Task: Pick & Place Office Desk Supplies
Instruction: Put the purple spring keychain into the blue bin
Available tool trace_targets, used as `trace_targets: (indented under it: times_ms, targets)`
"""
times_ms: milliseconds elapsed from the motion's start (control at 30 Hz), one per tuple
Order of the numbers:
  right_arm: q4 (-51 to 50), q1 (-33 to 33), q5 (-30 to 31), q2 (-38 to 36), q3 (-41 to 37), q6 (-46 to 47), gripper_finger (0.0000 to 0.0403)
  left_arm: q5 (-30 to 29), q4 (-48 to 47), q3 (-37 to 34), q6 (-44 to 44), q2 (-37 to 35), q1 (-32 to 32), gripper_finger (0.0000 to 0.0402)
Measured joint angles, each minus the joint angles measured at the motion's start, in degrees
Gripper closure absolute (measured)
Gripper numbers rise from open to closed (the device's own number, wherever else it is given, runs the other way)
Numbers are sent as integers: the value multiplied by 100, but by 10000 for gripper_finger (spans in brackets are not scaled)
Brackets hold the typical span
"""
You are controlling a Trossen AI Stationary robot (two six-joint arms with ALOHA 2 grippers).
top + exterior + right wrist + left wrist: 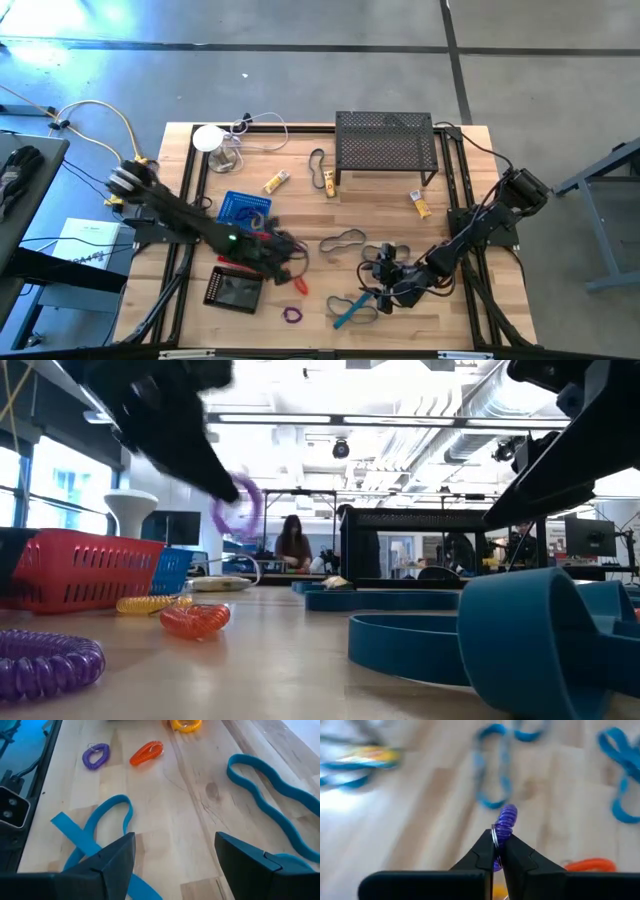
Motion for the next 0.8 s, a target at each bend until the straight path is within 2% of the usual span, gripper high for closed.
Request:
trace_targets:
  times_ms: [233,333,467,800]
  targets:
    - [0,195,7,0,0,306,143,-361,-3404,2,-2797,-1459,287,391]
    - [0,261,53,0,0,478,143,-371,-4497,2,-3578,-1789,566,392]
    - [-2,361,188,0,0,656,143,-342,-4978,2,-3772,-1945,896,388]
    - [-55,451,308,0,0,692,143,403,-4975,2,-3090,-1661,1305,354]
